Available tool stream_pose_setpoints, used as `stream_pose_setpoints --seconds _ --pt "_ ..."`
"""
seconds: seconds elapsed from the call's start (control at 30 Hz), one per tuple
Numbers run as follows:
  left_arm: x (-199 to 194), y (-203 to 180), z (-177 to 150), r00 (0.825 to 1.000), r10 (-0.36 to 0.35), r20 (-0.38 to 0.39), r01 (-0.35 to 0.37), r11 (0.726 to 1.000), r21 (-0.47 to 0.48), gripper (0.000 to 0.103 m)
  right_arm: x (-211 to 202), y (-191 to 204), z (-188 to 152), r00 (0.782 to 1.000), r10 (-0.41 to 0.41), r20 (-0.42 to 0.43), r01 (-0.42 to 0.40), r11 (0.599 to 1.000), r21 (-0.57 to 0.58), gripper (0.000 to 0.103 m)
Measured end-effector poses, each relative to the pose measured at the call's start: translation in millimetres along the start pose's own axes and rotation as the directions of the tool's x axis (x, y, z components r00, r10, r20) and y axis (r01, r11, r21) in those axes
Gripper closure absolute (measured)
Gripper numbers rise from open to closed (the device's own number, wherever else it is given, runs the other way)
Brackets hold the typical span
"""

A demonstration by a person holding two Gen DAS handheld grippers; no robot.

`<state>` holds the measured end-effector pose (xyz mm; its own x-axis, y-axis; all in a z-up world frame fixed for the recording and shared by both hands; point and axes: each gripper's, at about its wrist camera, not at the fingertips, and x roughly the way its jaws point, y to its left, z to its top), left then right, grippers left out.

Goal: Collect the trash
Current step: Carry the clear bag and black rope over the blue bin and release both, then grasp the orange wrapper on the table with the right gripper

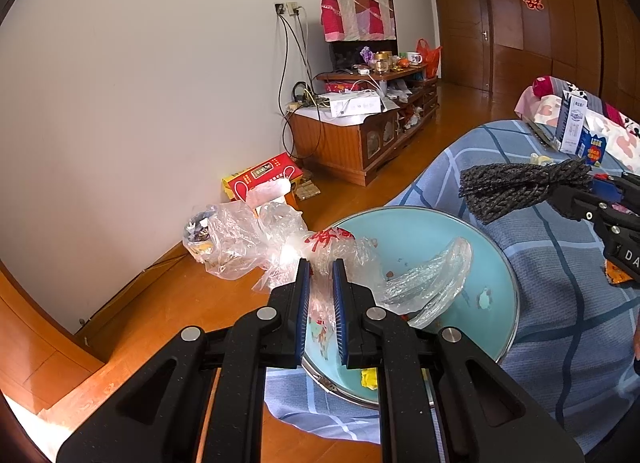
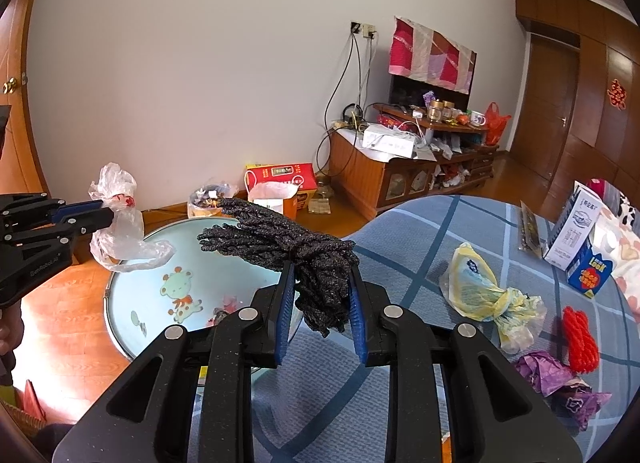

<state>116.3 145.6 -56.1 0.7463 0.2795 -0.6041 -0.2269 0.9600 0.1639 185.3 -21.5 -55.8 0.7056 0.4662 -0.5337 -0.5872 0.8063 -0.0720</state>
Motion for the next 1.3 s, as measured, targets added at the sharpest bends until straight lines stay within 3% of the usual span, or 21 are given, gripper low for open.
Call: stream_pose_setpoints --seconds 0.13,0.23,0.33,0.4,0.67,0.83,1.03,1.1,1.3 --pt "-1 0 -1 1.0 -0.015 0.0 0.015 1.0 0.0 0.087 2 5 -1 1.0 0.013 -0.007 -0.013 1.0 -0.011 0.074" --pt "-2 -2 -1 0.999 -0.031 0.006 0.031 1.0 0.004 0.081 3 9 -2 1.0 0.028 -0.013 -0.028 1.0 -0.013 0.061" --pt "-2 -6 -3 0.999 -0.046 0.011 0.046 0.999 0.011 0.071 3 10 -4 1.0 0.027 -0.014 -0.027 1.0 -0.011 0.052" --pt "-2 -10 -4 0.999 -0.053 0.012 0.053 0.999 0.014 0.059 4 9 -5 0.999 0.027 -0.018 -0.027 1.0 -0.006 0.044" --pt "4 -29 -13 0.997 -0.072 -0.017 0.073 0.997 0.038 0.052 -15 -14 -16 1.0 -0.016 -0.027 0.016 1.0 0.016 0.044" --pt "5 -52 -25 0.995 -0.097 -0.024 0.099 0.994 0.055 0.039 -56 -66 -47 0.991 -0.123 -0.057 0.126 0.991 0.051 0.041" --pt "6 -86 -39 0.991 -0.125 -0.047 0.13 0.985 0.116 0.035 -93 -130 -96 0.963 -0.234 -0.134 0.249 0.962 0.109 0.041" --pt "6 -95 -41 0.99 -0.129 -0.055 0.135 0.982 0.129 0.031 -100 -143 -108 0.958 -0.241 -0.153 0.26 0.958 0.122 0.041" --pt "3 -114 -49 0.988 -0.144 -0.063 0.152 0.976 0.158 0.03 -105 -154 -128 0.963 -0.201 -0.18 0.228 0.964 0.139 0.041"
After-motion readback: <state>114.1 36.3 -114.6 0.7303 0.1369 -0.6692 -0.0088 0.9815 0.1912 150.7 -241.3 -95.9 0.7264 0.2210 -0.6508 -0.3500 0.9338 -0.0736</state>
